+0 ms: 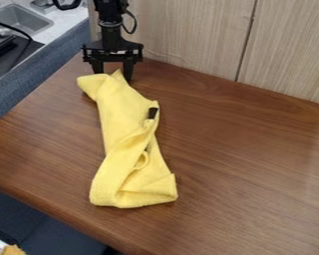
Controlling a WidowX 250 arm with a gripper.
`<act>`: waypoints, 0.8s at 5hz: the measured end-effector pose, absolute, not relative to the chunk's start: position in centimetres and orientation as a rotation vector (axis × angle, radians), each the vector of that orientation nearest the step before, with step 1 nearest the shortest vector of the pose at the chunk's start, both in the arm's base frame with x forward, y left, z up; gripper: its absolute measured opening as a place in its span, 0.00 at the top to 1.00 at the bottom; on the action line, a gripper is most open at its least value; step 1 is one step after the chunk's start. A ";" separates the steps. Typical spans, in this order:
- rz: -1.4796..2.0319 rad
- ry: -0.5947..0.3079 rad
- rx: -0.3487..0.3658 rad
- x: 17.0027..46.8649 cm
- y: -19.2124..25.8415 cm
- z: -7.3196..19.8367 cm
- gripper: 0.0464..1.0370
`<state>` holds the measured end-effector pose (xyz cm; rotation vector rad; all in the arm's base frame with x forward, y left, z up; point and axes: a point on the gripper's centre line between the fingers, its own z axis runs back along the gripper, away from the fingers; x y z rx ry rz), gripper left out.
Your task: Fold the cloth from top to bottom
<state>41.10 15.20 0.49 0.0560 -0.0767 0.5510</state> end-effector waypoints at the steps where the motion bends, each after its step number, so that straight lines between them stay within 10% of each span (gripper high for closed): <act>1: 0.559 -0.078 0.060 41.1 15.3 0.5 0.63; 4: 0.580 -0.132 0.050 41.6 15.1 2.2 0.98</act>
